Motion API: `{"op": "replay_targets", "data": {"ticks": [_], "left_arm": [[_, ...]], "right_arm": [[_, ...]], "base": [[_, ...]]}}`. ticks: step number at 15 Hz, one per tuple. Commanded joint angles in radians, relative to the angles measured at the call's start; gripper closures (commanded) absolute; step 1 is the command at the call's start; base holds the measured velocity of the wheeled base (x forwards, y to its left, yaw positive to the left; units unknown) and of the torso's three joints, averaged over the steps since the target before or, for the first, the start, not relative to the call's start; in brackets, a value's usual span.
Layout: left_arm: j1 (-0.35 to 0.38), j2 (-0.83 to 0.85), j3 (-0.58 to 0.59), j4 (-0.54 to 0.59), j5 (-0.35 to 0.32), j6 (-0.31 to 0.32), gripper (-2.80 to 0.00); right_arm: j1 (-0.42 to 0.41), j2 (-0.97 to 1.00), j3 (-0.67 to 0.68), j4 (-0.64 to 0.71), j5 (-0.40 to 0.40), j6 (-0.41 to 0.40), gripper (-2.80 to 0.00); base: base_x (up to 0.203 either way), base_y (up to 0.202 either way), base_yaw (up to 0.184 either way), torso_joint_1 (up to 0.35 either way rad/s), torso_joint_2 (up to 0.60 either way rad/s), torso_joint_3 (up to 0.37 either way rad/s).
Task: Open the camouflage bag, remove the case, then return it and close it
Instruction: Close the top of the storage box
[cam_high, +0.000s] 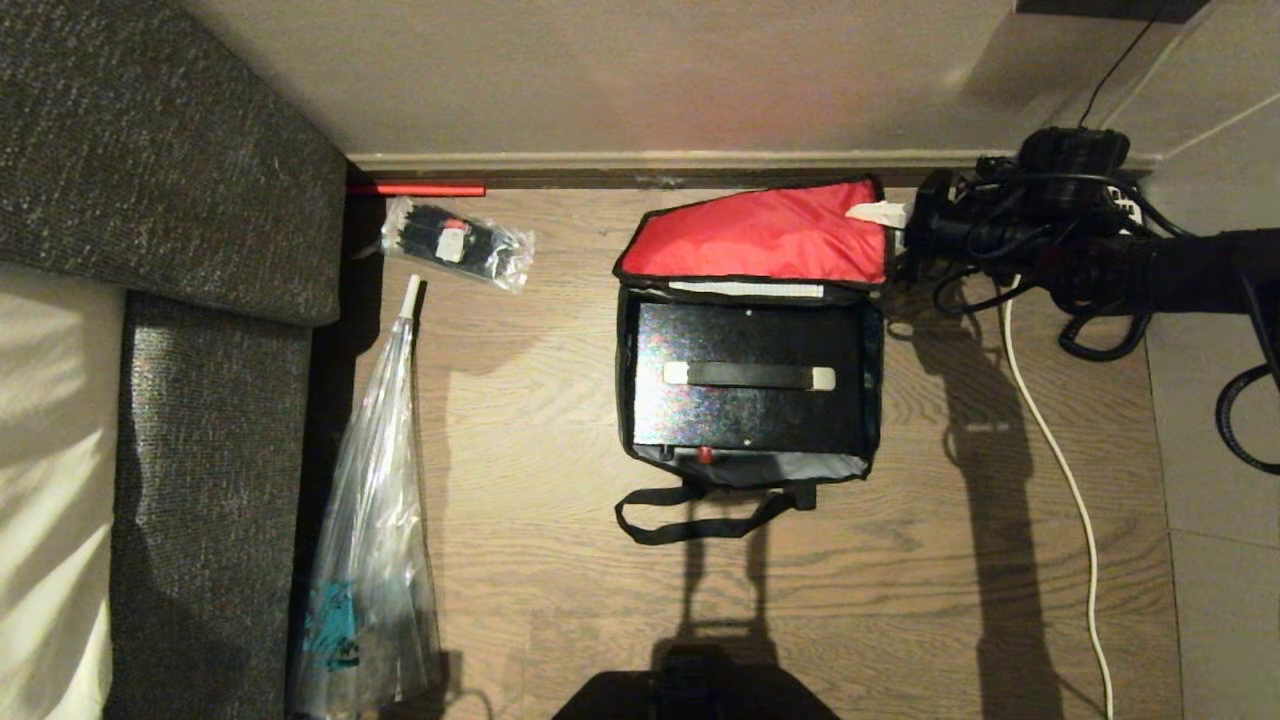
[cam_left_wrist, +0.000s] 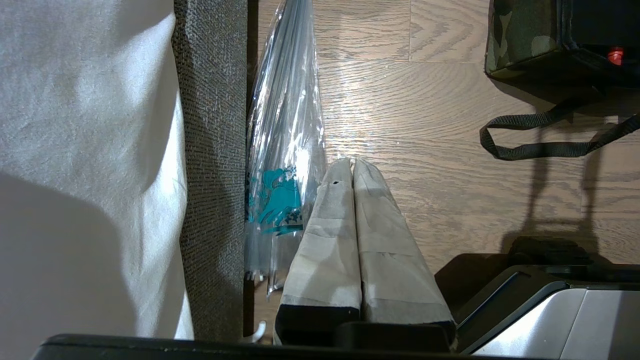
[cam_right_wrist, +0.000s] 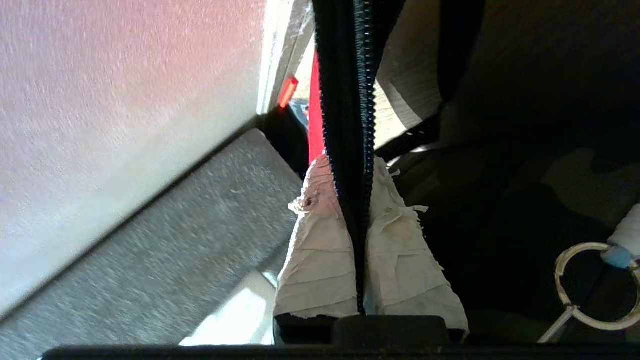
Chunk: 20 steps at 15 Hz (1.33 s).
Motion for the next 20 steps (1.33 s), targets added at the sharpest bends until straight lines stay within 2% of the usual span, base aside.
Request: {"op": "replay_targets", "data": {"ticks": [1,5,10,19,20], "left_arm": [[0.000,0.001,0.002,0.000,0.000,0.001,0.00],[0.000,0.001,0.002,0.000,0.000,0.001,0.00],[0.000,0.001,0.002,0.000,0.000,0.001,0.00],[0.000,0.001,0.002,0.000,0.000,0.001,0.00],[0.000,0.001,0.002,0.000,0.000,0.001,0.00]], "right_arm": [[0.000,-0.010,0.003,0.004,0.006,-0.016,0.00],[-0.001,-0.023,0.020,0.007,0.057,-0.021,0.00],[-0.001,-0.046,0.084,0.056,0.061,-0.148,0.00],[-0.003,-0.048,0.105,0.048,0.079,-0.164,0.00],[-0.003,-0.047,0.106,0.047,0.079,-0.164,-2.80]], "base": [[0.000,0.000,0.000,0.000,0.00,0.000],[0.000,0.000,0.000,0.000,0.00,0.000],[0.000,0.000,0.000,0.000,0.00,0.000],[0.000,0.000,0.000,0.000,0.00,0.000],[0.000,0.000,0.000,0.000,0.00,0.000]]}}
